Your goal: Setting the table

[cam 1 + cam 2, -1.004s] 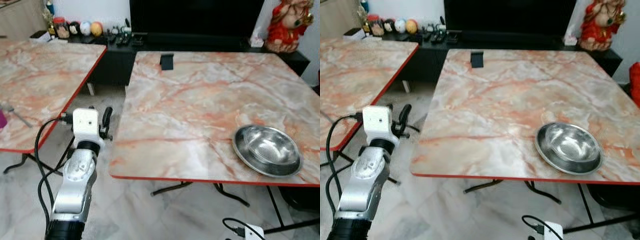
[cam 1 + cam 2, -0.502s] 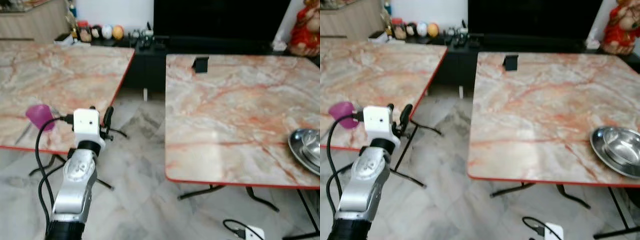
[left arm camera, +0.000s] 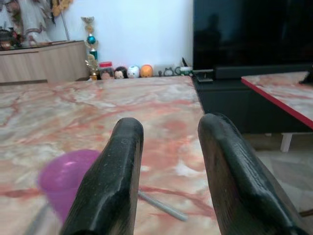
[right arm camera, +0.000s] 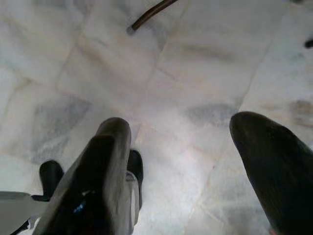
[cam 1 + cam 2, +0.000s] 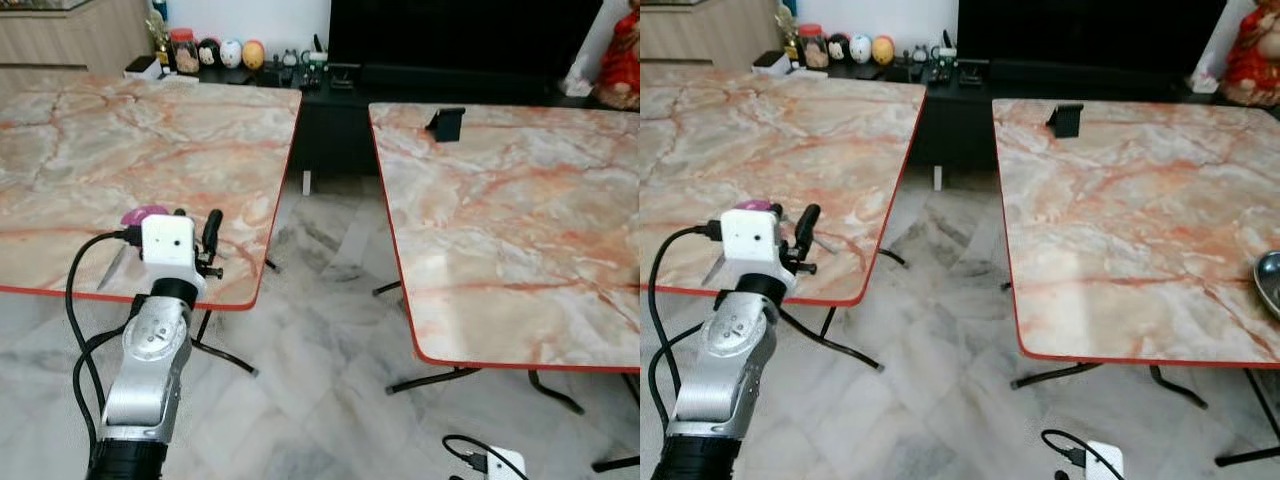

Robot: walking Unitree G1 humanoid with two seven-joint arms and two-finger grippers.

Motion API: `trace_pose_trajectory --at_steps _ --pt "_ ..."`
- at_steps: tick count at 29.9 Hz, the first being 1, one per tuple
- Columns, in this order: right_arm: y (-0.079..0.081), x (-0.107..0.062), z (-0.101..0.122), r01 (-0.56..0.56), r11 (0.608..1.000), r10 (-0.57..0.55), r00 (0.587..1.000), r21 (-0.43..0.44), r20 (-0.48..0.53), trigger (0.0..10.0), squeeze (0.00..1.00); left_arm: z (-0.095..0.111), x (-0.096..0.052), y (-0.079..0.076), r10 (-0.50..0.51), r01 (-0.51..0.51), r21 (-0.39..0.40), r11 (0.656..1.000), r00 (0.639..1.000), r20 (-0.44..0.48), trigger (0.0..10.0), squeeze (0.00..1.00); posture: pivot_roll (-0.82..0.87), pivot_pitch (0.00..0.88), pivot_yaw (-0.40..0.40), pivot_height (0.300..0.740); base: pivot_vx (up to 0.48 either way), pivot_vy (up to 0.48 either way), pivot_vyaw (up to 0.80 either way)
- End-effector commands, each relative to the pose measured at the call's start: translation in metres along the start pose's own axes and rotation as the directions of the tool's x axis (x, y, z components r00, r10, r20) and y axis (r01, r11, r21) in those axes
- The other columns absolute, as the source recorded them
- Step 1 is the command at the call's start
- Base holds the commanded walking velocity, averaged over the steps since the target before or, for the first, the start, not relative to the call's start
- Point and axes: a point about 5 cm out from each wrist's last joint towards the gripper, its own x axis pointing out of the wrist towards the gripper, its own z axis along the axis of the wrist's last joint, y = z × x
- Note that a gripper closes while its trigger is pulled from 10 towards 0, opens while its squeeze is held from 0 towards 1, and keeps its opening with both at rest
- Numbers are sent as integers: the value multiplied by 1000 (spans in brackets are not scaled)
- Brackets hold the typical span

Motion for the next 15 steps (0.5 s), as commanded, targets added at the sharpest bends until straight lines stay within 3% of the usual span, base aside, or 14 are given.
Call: trace_pose_trajectory --at_steps 1,15 --pt "3 1 2 -7 1000 7 1000 9 11 10000 0 1 0 4 13 -13 14 1000 1000 5 10000 0 122 0 -54 740 0 337 0" --pt "3 1 3 -9 1000 9 1000 7 11 10000 0 2 1 5 18 -18 15 1000 1000 9 10000 0 124 0 -56 740 0 341 0"
